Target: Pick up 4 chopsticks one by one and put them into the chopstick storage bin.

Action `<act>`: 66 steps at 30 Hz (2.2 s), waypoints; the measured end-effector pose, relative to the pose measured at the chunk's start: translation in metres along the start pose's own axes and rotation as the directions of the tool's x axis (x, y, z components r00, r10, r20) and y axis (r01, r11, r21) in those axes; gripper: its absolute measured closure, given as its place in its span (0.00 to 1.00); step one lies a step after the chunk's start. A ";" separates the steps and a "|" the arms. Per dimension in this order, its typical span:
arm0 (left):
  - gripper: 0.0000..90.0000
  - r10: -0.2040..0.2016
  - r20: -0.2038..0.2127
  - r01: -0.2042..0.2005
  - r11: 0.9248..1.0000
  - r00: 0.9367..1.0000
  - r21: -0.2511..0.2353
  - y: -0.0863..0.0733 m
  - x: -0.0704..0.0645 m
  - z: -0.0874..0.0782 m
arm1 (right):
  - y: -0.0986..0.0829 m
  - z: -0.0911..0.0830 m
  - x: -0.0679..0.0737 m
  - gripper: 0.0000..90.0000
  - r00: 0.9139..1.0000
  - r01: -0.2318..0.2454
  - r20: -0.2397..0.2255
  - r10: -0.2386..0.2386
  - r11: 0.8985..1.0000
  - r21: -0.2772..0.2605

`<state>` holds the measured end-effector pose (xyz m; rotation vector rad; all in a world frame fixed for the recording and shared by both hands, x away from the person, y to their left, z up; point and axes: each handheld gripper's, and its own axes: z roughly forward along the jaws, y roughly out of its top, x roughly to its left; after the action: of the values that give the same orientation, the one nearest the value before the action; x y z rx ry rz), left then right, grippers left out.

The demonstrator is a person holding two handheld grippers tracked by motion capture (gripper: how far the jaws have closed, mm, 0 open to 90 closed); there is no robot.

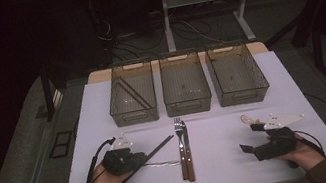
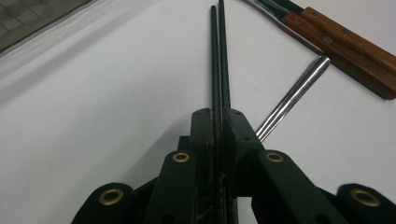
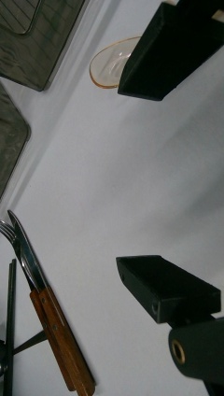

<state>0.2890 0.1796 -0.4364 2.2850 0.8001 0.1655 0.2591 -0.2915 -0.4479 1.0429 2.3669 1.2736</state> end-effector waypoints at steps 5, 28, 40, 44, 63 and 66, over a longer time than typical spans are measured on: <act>0.91 -0.008 -0.001 0.008 1.000 1.000 0.013 0.000 -0.001 0.002 | 0.000 0.000 0.000 0.16 1.000 0.000 -0.002 0.000 1.000 0.000; 0.95 0.001 -0.038 0.001 0.999 0.999 0.053 0.003 -0.005 0.006 | 0.000 0.001 0.001 0.16 1.000 0.000 -0.003 0.000 1.000 0.001; 0.95 -0.026 -0.039 0.028 0.998 0.999 0.047 0.007 -0.005 0.002 | 0.001 0.000 0.001 0.16 1.000 0.000 -0.003 0.000 1.000 0.002; 0.95 -0.032 -0.041 0.034 0.999 0.999 0.035 0.009 -0.004 -0.001 | 0.000 0.001 0.001 0.16 1.000 0.000 -0.005 0.000 1.000 0.001; 0.95 -0.056 -0.023 0.054 0.998 0.998 -0.045 0.016 0.001 -0.016 | 0.003 0.002 0.004 0.16 0.999 0.011 -0.036 -0.012 1.000 -0.029; 0.95 -0.061 -0.020 0.060 0.997 0.998 -0.049 0.017 0.001 -0.018 | 0.002 0.002 0.004 0.16 0.999 0.007 -0.035 -0.008 1.000 -0.028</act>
<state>0.2926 0.1812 -0.4118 2.2148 0.8657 0.1797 0.2585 -0.2865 -0.4468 1.0105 2.3691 1.3286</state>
